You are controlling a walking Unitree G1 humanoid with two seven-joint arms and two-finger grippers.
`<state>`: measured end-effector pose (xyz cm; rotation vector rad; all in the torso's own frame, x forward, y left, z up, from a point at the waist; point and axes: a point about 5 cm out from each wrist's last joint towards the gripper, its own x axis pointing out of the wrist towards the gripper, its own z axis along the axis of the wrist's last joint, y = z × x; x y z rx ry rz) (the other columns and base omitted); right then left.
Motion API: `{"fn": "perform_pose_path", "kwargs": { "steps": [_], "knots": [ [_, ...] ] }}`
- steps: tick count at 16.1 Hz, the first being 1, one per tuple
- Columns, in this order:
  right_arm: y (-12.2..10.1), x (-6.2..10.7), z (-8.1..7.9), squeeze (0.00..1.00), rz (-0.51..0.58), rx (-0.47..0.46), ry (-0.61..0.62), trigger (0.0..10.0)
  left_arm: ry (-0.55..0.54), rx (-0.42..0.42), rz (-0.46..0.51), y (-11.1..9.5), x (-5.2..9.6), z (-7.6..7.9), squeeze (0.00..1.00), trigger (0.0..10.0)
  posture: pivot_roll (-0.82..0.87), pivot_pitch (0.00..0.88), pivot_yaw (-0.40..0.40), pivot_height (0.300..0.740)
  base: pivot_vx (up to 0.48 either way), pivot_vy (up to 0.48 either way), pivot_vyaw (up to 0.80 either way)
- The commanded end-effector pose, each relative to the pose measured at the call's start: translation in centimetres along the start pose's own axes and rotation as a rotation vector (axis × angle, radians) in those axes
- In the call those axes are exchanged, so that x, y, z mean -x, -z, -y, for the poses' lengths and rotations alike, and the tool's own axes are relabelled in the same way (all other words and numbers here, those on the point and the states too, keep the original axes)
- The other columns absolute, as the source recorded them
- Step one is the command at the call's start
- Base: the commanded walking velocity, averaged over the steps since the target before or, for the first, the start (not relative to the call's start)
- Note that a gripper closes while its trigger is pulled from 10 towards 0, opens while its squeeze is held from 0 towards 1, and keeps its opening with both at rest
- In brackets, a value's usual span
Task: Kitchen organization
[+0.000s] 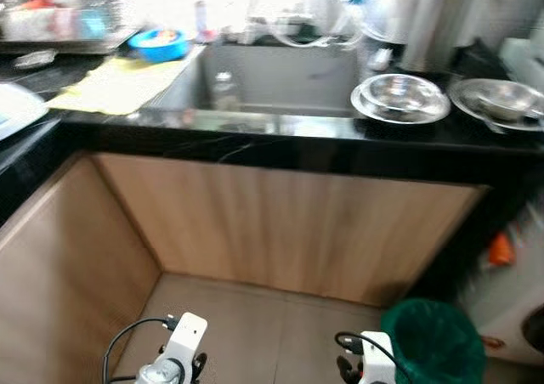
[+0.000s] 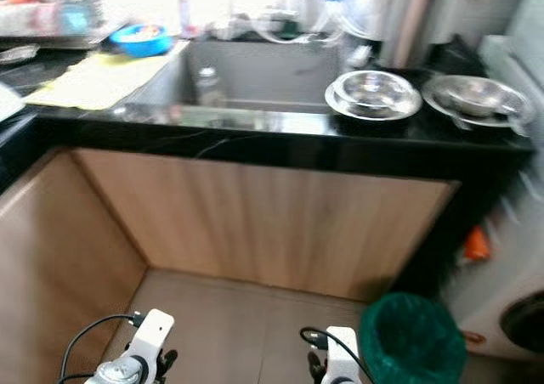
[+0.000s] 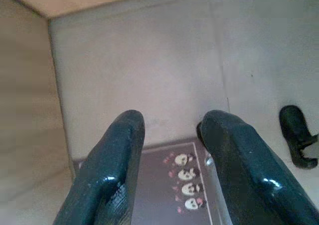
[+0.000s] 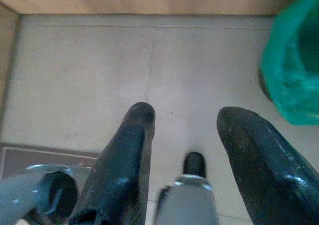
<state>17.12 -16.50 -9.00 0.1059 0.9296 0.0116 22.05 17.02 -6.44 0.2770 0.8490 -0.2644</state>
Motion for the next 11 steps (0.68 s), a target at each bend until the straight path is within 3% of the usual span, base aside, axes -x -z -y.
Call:
{"fn": "perform_pose_path", "kwargs": {
  "steps": [1,11],
  "knots": [
    [-0.30,-0.09,-0.22,0.00,0.009,0.006,-0.001,10.0,-0.007,-0.004,-0.020,0.65,0.16,-0.26,0.00,10.0,-0.07,0.000,0.045,0.740,0.251,0.000,0.00],
    [-0.01,-0.04,-0.31,0.00,0.002,0.015,0.006,10.0,0.012,-0.027,-0.020,0.55,0.10,0.03,0.00,10.0,-0.08,0.000,0.055,0.740,0.256,0.000,0.00]
  ]
}}
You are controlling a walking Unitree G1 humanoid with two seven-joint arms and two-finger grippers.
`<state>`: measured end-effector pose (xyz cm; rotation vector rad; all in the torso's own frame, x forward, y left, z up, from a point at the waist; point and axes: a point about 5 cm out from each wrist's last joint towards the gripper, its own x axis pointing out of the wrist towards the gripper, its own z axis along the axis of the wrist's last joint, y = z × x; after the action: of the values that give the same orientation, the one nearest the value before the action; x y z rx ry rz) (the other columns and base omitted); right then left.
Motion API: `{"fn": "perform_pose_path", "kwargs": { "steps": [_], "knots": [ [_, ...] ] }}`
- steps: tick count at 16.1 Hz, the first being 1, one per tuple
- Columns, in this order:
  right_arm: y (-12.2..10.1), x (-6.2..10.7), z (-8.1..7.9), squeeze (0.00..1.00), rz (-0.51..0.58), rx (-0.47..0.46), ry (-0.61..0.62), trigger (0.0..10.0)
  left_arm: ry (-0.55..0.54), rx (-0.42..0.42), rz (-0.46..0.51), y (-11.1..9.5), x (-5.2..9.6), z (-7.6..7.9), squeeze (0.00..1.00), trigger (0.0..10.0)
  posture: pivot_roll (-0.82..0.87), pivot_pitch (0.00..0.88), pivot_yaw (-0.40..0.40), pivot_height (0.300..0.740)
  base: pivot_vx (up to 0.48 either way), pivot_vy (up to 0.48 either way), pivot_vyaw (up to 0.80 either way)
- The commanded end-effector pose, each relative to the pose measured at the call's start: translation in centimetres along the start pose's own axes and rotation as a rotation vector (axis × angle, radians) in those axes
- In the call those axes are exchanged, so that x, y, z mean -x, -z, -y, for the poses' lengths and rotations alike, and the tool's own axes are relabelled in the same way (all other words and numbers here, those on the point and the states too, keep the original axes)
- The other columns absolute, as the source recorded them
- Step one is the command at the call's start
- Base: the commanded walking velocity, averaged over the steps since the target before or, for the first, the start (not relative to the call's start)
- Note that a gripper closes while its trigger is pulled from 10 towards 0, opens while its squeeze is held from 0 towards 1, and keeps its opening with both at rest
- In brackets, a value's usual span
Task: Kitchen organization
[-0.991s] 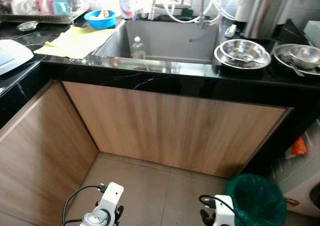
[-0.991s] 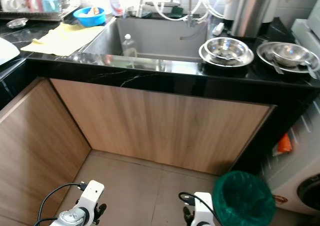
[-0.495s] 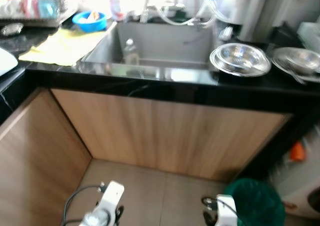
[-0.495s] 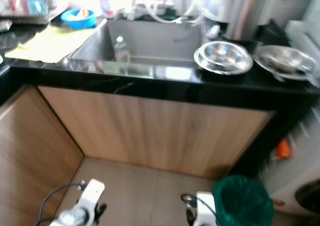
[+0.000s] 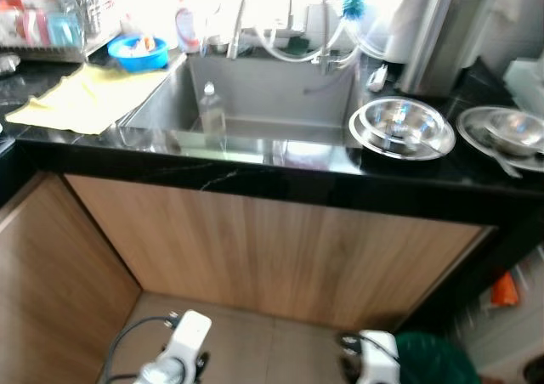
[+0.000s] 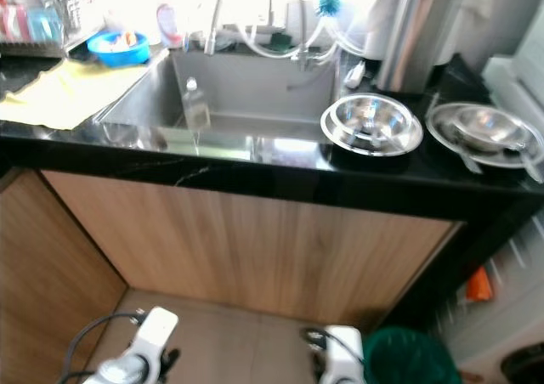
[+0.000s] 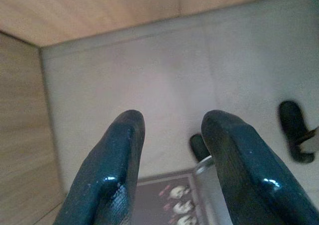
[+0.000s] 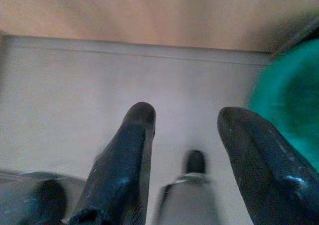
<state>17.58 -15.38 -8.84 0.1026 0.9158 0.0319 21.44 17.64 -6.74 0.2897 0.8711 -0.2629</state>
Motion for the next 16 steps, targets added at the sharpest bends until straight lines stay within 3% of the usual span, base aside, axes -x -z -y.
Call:
{"fn": "perform_pose_path", "kwargs": {
  "steps": [1,12,16],
  "knots": [
    [0.39,0.19,0.81,0.00,-0.011,0.002,0.023,10.0,0.016,-0.021,0.003,-0.27,-0.11,0.37,0.00,10.0,-0.08,0.000,0.058,0.740,0.255,0.000,0.00],
    [0.23,0.16,0.86,0.00,-0.007,-0.013,0.028,10.0,0.012,-0.017,0.001,-0.33,-0.12,0.33,0.00,10.0,-0.08,0.000,0.049,0.740,0.260,0.000,0.00],
    [0.13,0.11,0.73,0.00,-0.002,-0.024,0.030,10.0,0.001,-0.012,0.017,-0.49,-0.10,0.09,0.00,10.0,-0.09,0.000,0.048,0.740,0.000,0.000,0.00]
  ]
}}
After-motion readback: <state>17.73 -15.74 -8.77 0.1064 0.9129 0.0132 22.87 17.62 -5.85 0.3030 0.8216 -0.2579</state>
